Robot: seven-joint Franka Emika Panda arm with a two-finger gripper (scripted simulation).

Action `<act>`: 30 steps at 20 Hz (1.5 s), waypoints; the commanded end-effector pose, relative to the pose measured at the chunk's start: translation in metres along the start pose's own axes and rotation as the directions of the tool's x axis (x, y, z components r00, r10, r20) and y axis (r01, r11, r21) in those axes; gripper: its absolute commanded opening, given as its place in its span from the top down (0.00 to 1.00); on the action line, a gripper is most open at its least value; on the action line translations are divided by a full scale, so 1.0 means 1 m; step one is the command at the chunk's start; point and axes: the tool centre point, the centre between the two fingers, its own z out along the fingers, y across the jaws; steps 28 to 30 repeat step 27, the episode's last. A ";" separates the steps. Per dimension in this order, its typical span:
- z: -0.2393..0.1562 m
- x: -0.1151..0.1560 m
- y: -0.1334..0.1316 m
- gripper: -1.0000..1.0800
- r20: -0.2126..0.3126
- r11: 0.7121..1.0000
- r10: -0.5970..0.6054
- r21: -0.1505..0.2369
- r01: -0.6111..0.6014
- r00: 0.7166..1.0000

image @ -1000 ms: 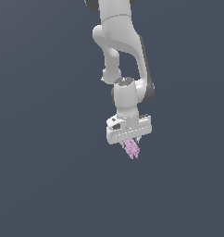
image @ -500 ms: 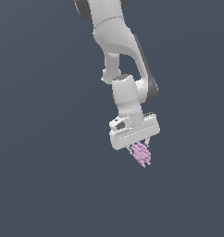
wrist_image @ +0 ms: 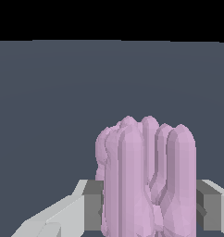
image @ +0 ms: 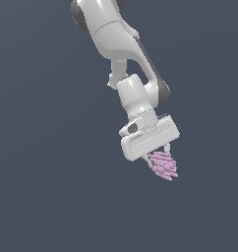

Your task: Pick up the object and move it to a goal position.

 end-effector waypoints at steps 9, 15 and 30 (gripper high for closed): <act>-0.024 0.072 -0.015 1.00 -0.282 0.993 -0.093 0.042 0.109 0.955; -0.037 0.096 -0.024 1.00 -0.383 0.986 -0.124 0.053 0.155 0.915; -0.046 0.110 -0.033 1.00 -0.450 0.979 -0.144 0.063 0.192 0.882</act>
